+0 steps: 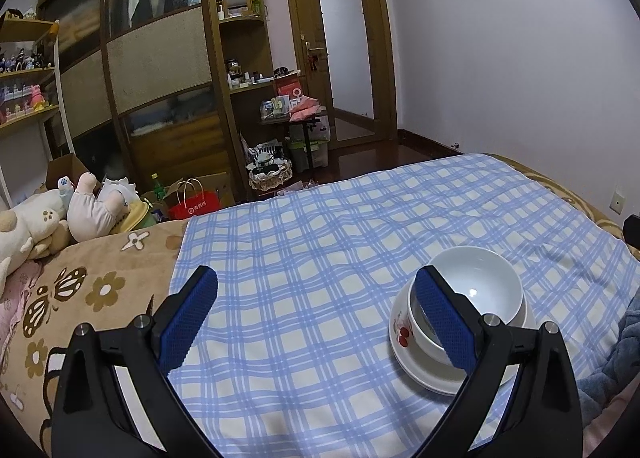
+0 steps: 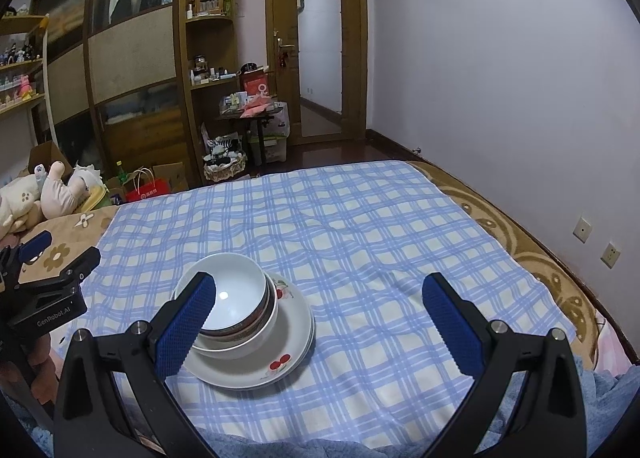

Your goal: Organize plates and bowls

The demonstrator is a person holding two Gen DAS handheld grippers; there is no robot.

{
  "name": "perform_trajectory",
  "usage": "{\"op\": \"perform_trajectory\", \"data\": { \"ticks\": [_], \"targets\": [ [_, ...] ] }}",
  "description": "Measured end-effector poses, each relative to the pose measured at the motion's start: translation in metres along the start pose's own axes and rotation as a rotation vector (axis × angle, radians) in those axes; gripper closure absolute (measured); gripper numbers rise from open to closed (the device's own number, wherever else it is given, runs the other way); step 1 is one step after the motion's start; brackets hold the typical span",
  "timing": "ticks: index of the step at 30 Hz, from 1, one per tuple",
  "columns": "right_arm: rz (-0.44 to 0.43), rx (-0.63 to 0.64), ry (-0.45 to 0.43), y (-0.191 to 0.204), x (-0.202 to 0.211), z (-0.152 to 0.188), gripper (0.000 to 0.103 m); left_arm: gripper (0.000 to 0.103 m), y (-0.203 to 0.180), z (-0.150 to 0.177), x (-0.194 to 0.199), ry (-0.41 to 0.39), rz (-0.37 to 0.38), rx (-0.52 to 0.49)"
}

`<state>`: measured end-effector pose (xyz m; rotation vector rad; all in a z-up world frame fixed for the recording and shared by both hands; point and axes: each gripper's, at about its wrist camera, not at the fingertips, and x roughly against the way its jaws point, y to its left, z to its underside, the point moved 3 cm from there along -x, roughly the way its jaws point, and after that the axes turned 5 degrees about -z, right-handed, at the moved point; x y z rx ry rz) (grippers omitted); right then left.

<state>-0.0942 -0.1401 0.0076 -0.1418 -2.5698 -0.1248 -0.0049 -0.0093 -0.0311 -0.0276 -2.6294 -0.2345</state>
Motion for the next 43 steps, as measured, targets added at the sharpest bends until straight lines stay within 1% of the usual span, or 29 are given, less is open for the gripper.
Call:
{"op": "perform_trajectory", "data": {
  "ticks": [3,13,18,21,32,36,43],
  "targets": [
    [-0.001,-0.002,0.001,0.000,0.000,0.000,0.000,0.005,0.000,0.000,0.001,0.001,-0.016,0.001],
    [0.001,0.001,0.002,-0.001,-0.001,-0.001,0.000,0.005,-0.003,0.000,0.003,0.000,0.008,0.010],
    [-0.001,0.002,0.002,0.000,0.000,-0.001,0.000,0.005,-0.004,-0.001,0.006,-0.015,0.004,0.000],
    [-0.001,0.001,0.002,0.000,0.000,-0.001,0.000,0.005,-0.007,-0.001,0.007,-0.011,0.017,-0.007],
    [-0.001,0.002,0.003,0.002,0.000,-0.002,0.000,0.005,-0.010,0.000,0.008,-0.014,0.014,-0.010],
    [-0.001,0.002,0.003,0.001,0.000,-0.001,0.000,0.005,-0.010,0.001,0.009,-0.010,0.030,-0.007],
    [-0.001,0.003,0.004,0.000,0.001,-0.001,0.000,0.005,-0.009,0.001,0.010,-0.010,0.030,-0.003]
  ]
}}
